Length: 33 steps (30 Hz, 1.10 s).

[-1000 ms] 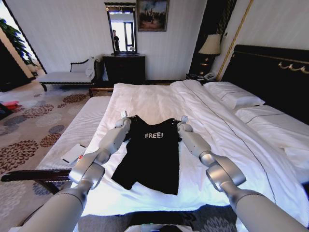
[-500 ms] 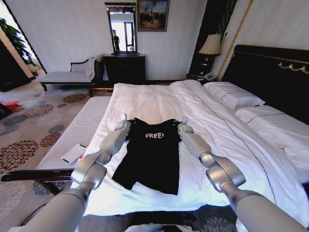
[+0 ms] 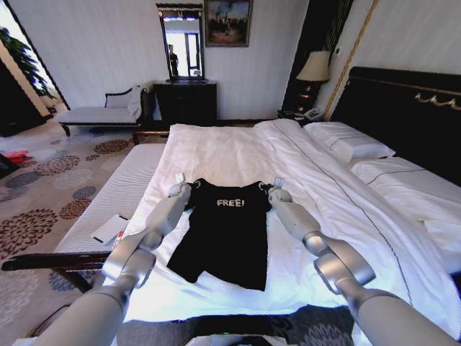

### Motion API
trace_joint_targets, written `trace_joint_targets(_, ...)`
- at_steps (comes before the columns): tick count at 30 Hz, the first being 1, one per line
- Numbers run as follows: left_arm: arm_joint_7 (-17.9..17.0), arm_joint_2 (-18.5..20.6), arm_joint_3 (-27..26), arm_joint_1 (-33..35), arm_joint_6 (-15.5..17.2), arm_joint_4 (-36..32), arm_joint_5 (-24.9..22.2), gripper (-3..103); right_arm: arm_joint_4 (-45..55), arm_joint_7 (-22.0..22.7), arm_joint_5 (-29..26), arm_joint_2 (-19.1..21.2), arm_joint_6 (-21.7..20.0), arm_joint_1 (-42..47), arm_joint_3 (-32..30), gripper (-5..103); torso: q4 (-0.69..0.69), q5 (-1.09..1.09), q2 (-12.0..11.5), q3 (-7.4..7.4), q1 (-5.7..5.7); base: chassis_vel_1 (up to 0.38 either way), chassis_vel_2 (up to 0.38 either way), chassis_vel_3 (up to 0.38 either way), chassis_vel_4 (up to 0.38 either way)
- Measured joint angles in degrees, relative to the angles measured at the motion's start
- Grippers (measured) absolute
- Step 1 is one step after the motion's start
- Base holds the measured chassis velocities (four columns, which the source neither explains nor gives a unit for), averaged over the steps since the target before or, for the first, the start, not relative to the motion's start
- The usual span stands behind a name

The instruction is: Fold the clothes on the bed.

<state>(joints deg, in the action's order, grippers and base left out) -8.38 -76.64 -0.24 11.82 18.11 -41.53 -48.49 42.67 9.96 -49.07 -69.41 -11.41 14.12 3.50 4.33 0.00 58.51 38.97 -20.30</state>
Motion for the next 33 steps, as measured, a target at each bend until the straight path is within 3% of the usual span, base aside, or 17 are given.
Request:
trace_joint_targets(1,-0.5,1.5,0.3,0.9,-0.1,-2.2,-0.5,72,2.0,0.5,-0.8,1.3,-0.2,0.8,0.1,67,0.0,0.0,0.0,0.0,0.0,0.0,0.0,0.0,0.0)
trace_joint_targets(4,-1.9,6.4,1.4,4.4,-0.4,-10.8,-2.6,89,8.6,1.9,-3.2,5.8,-0.9,4.0,0.0,84,-0.02,0.0,0.0,0.0,0.0,0.0,0.0,0.0,0.0)
trace_joint_targets(5,-1.9,6.4,1.4,4.4,-0.4,-10.8,-2.6,89,8.6,1.9,-3.2,5.8,-0.9,4.0,0.0,84,-0.02,0.0,0.0,0.0,0.0,0.0,0.0,0.0,0.0)
trace_joint_targets(7,-3.6,9.2,1.5,7.3,-0.5,-16.9,-3.7,97,13.8,2.8,-4.1,9.2,-1.5,7.1,-0.5,94,-0.01,0.0,0.0,0.0,0.01,0.0,0.0,0.0,0.0)
trace_joint_targets(9,-5.4,11.6,1.2,10.2,-0.2,-22.4,-5.2,99,19.1,4.1,-5.1,12.0,-2.2,10.0,-1.2,99,0.04,0.0,0.0,0.0,0.01,0.0,0.0,0.0,0.0)
trace_joint_targets(19,-7.6,19.1,-1.1,21.8,0.1,-40.2,-7.6,100,36.2,6.8,-9.7,18.9,-5.2,19.0,-8.0,100,-0.03,-0.02,0.0,-0.02,0.01,0.0,0.0,0.0,0.0)
trace_joint_targets(26,-7.3,25.9,-9.2,35.8,-0.4,-52.6,-7.3,100,50.4,6.8,-11.0,24.2,-6.5,32.3,-18.5,100,0.0,0.0,0.0,-0.01,0.02,0.0,0.0,0.0,0.0)
trace_joint_targets(33,-6.7,29.1,-18.4,47.2,-0.6,-62.0,-7.0,100,61.3,6.3,-11.3,26.0,-6.8,44.1,-27.1,100,-0.01,-0.01,0.0,-0.02,0.02,0.0,0.0,0.0,0.0)
